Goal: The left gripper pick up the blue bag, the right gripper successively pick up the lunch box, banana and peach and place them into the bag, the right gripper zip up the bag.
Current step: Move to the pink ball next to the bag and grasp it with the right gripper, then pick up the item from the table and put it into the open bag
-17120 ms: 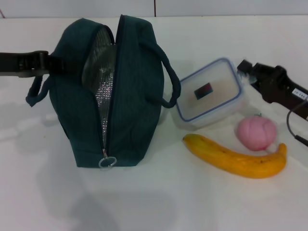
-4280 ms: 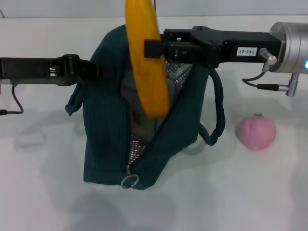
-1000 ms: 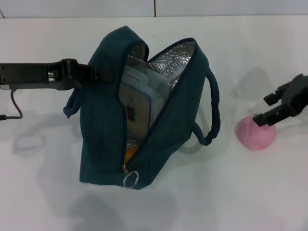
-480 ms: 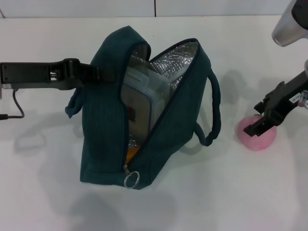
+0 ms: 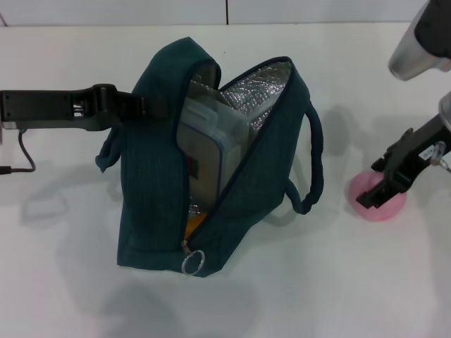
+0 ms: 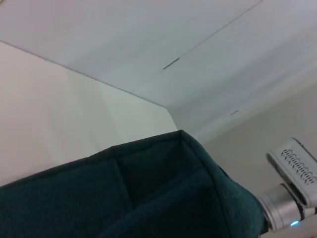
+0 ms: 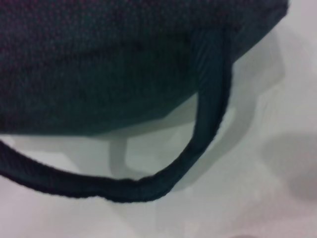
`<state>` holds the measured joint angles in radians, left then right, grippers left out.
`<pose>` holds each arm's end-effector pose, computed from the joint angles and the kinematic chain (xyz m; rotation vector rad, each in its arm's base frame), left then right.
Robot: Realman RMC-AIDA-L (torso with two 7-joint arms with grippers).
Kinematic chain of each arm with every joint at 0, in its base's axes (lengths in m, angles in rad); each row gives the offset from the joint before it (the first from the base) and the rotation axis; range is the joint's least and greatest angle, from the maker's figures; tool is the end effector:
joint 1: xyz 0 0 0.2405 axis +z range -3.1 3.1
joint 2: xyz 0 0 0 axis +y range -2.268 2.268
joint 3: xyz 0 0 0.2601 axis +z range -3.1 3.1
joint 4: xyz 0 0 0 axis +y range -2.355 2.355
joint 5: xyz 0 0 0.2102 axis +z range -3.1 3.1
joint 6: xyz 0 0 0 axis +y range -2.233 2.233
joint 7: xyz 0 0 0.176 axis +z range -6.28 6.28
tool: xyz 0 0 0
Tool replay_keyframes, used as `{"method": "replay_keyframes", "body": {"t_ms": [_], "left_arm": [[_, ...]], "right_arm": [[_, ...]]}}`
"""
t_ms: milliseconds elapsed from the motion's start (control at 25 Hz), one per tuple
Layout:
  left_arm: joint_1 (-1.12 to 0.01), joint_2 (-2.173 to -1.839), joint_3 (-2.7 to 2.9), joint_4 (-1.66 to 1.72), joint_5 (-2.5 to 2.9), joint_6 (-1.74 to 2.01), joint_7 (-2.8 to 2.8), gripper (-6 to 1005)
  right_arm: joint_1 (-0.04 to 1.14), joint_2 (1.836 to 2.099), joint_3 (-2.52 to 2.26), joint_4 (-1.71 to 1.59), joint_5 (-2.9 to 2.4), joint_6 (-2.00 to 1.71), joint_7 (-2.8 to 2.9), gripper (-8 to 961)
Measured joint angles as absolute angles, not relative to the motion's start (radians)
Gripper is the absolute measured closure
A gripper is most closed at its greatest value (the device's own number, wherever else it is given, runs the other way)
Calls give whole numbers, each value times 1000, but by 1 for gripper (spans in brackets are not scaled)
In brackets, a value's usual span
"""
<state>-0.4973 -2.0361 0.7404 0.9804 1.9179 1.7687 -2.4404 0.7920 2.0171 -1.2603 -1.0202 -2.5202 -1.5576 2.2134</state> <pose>-0.2156 0.3402 0.0349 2.5118 1.6790 0.8246 0.1985 0.3897 -0.0311 -2.8281 0.6828 -0.5457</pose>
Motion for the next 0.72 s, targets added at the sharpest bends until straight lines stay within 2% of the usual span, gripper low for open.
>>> {"method": "replay_keyframes", "body": {"t_ms": [600,720], "left_arm": [[-488,-2039,738,979,1916,1769,-2438,966],[-488,-2039,738,979,1916,1769,-2437,966]], "right_arm": [[788,2013,-1233,-1066,-2577,-1565,2261,357],[782,2013,-1124,-1107,-2566,-1593,2261,504]]}}
